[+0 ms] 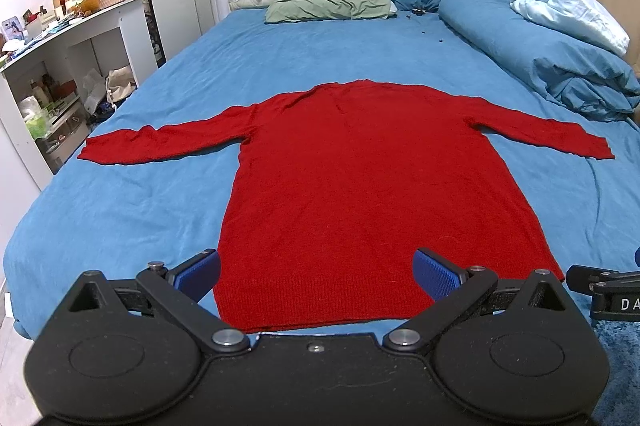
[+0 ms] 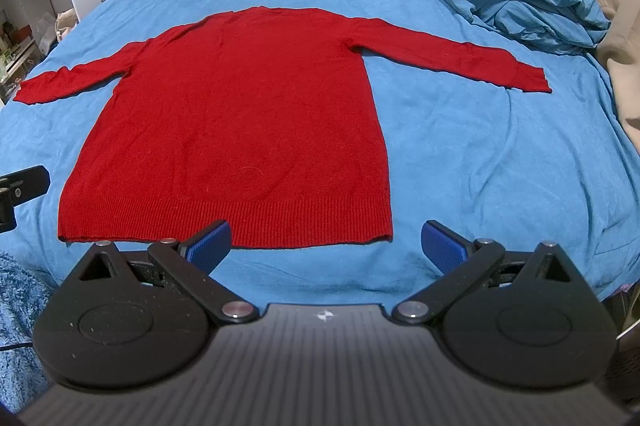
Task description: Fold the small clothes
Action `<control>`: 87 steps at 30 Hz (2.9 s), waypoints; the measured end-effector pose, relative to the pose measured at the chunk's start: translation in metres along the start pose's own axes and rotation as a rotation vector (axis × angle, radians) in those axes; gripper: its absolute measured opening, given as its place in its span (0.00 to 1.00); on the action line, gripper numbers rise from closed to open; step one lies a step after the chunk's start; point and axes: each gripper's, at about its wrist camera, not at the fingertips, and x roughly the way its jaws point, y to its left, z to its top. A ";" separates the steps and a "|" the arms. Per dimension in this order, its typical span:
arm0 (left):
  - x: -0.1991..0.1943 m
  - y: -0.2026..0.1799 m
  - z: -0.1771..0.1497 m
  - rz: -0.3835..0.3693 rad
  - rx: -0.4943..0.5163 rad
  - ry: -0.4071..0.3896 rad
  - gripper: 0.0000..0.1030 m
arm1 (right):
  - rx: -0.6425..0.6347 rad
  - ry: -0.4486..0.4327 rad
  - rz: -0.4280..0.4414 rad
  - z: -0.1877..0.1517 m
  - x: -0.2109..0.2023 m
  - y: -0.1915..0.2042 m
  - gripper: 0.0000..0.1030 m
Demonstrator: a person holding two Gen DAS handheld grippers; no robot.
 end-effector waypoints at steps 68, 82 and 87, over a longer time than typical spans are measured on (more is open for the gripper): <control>0.022 -0.043 0.169 -0.108 0.060 -0.251 1.00 | 0.141 -0.130 -0.023 0.101 -0.001 -0.083 1.00; 0.250 -0.157 0.254 -0.270 0.111 -0.045 1.00 | 0.460 -0.201 -0.092 0.149 0.157 -0.255 1.00; 0.319 -0.196 0.245 -0.291 0.128 0.041 1.00 | 0.551 -0.208 -0.085 0.134 0.224 -0.288 1.00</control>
